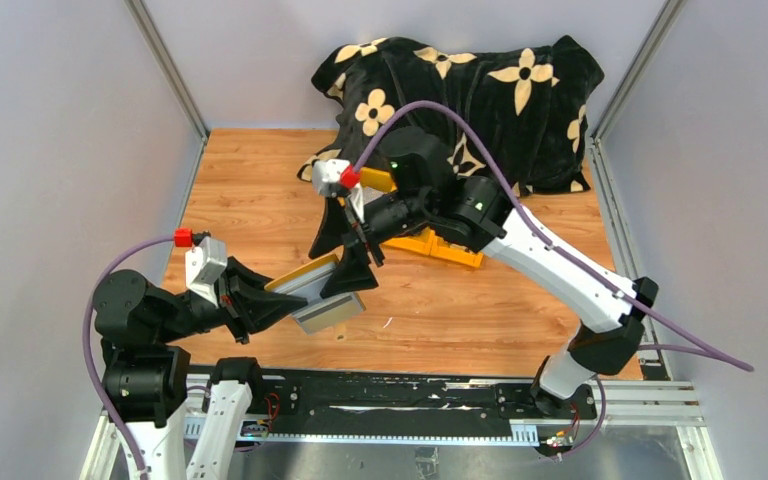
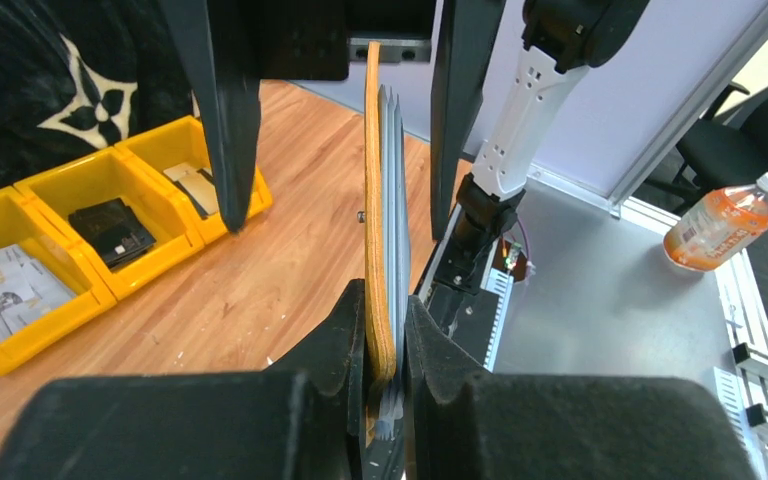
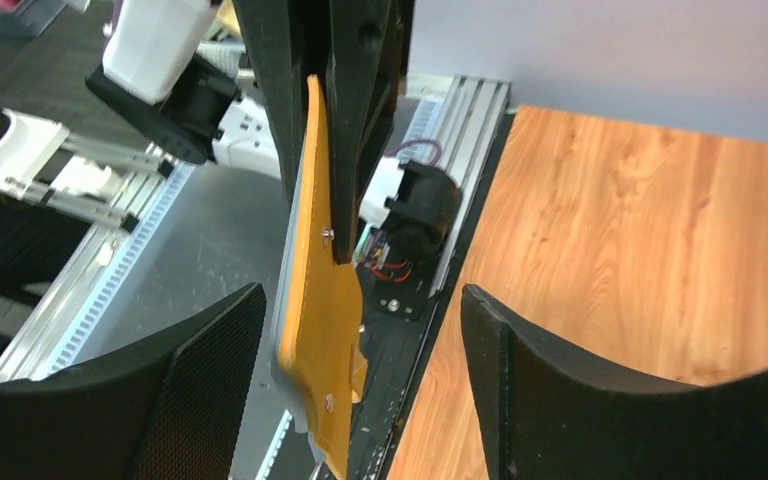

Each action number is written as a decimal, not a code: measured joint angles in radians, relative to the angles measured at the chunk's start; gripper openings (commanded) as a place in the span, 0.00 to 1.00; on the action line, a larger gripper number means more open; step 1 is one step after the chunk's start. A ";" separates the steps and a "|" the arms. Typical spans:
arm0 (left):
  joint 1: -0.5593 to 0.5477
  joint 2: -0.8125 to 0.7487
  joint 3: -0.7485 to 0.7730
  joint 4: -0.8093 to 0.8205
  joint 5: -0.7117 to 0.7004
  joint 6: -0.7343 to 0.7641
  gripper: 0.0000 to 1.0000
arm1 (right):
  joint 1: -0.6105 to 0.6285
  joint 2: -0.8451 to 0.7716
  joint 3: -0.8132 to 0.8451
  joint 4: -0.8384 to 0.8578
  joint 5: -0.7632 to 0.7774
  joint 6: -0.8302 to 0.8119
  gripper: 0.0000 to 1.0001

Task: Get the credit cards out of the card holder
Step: Remove the credit card from the card holder.

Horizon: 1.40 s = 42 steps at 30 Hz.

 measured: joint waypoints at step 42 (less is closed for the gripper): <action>0.000 -0.062 -0.174 0.370 -0.091 -0.396 0.00 | 0.058 -0.272 -0.868 1.413 0.491 0.739 0.01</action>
